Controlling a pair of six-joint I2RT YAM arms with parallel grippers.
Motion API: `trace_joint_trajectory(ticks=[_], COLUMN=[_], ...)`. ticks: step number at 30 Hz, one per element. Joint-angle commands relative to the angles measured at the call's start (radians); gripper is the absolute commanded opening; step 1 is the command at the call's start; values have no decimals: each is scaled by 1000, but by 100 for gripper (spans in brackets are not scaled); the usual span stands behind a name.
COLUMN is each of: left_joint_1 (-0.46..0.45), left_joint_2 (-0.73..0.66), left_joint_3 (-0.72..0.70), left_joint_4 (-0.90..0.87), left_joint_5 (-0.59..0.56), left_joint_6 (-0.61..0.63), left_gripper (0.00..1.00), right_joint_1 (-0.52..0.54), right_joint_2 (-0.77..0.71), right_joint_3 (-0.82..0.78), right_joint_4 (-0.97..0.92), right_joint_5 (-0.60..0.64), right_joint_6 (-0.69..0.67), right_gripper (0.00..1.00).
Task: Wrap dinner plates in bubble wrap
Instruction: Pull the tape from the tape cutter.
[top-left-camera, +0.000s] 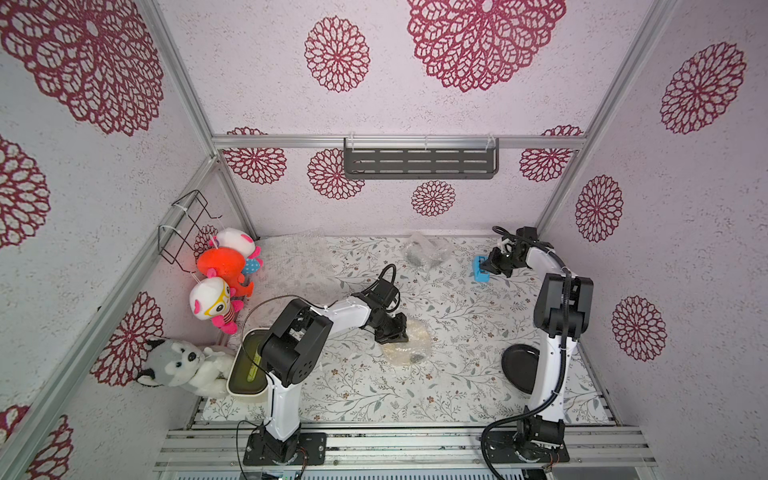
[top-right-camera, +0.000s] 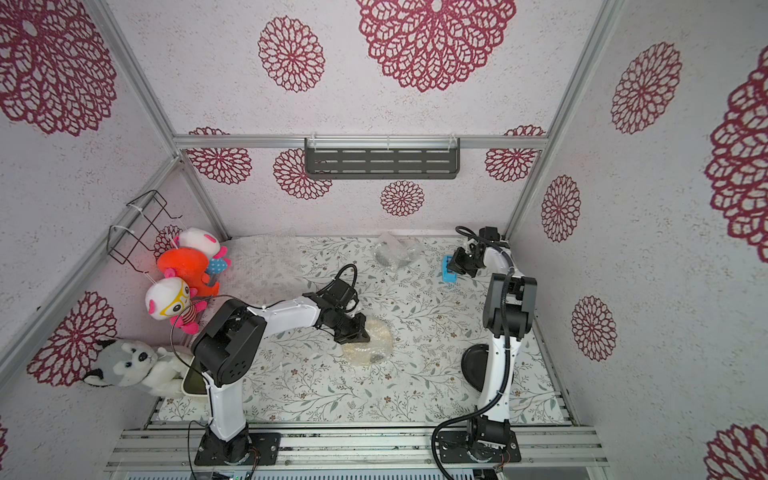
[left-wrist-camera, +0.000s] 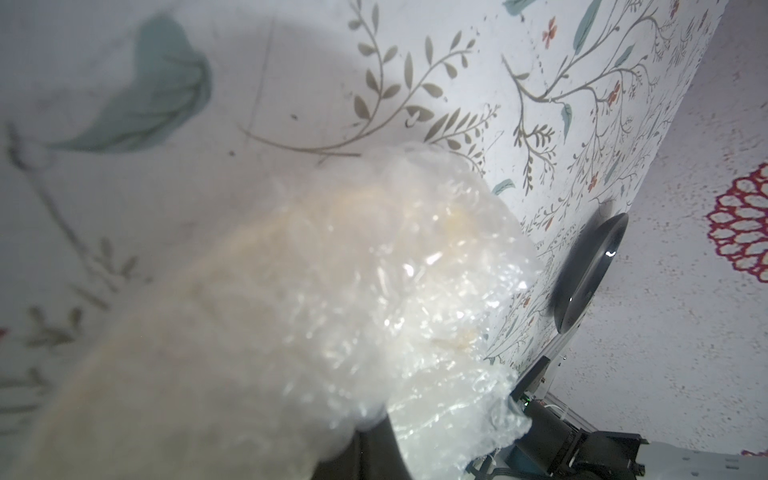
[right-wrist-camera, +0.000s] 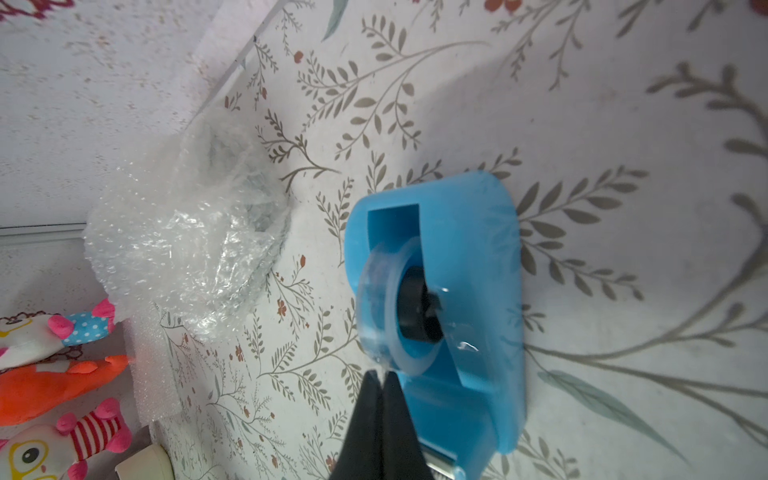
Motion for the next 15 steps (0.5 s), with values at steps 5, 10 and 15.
trace_joint_trajectory(ticks=[5,10,15], left_joint_1=[20,20,21], left_joint_2=[51,49,46], left_joint_3=[-41,-45,-47], left_joint_4=[-57,-55,-52], left_joint_5=[-92,-95,-95], left_joint_6=[-5,-6,-6], left_gripper=[0,0,0], right_joint_1=[-5,-5,-8], right_joint_2=[-134,-176,-230], right_joint_3=[-59,-119,-194], right_joint_4=[56,90,94], right_joint_5=[15,10,13], right_joint_6=[10,13,3], right_gripper=[0,0,0])
